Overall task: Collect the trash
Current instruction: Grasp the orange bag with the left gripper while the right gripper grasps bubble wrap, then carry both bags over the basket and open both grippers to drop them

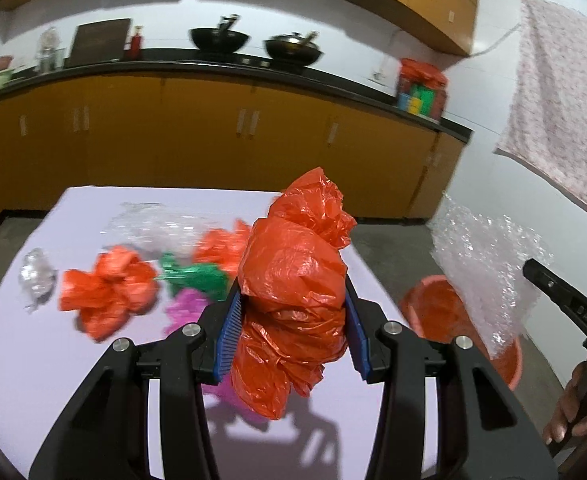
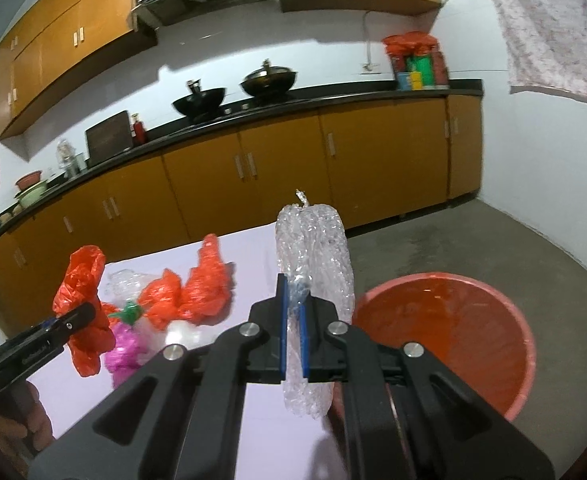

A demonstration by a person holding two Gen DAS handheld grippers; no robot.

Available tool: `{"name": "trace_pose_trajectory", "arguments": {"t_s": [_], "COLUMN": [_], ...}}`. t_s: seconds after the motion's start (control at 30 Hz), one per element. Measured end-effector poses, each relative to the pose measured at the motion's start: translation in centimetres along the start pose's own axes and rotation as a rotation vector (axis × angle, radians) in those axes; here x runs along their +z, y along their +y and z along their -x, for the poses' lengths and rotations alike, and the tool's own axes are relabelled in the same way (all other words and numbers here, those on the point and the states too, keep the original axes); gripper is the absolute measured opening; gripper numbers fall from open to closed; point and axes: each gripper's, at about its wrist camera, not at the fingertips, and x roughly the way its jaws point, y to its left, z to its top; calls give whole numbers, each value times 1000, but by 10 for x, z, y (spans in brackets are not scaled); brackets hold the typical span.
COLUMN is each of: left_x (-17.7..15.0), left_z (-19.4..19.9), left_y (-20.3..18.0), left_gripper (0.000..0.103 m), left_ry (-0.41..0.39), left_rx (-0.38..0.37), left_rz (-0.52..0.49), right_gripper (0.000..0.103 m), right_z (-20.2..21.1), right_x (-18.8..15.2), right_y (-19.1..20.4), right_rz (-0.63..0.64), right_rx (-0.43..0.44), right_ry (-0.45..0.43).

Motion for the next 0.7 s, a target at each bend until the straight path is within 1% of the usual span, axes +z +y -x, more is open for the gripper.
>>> {"name": "trace_pose_trajectory", "arguments": {"t_s": [0.23, 0.47, 0.7], "left_x": [-1, -4, -11], "left_z": [-17, -34, -57], "left_y": [-41, -76, -120], "left_gripper": [47, 47, 47], "left_ry": [27, 56, 99], "left_rx": [-79, -145, -221], "left_rz": [-48, -90, -138], "right_gripper": [7, 7, 6], "right_z": [11, 18, 21], "right_x": [-3, -7, -9], "right_y": [-31, -57, -79], "right_rz": [-20, -44, -61], "right_rx": [-63, -107, -141], "right_ry": [-16, -19, -22]}}
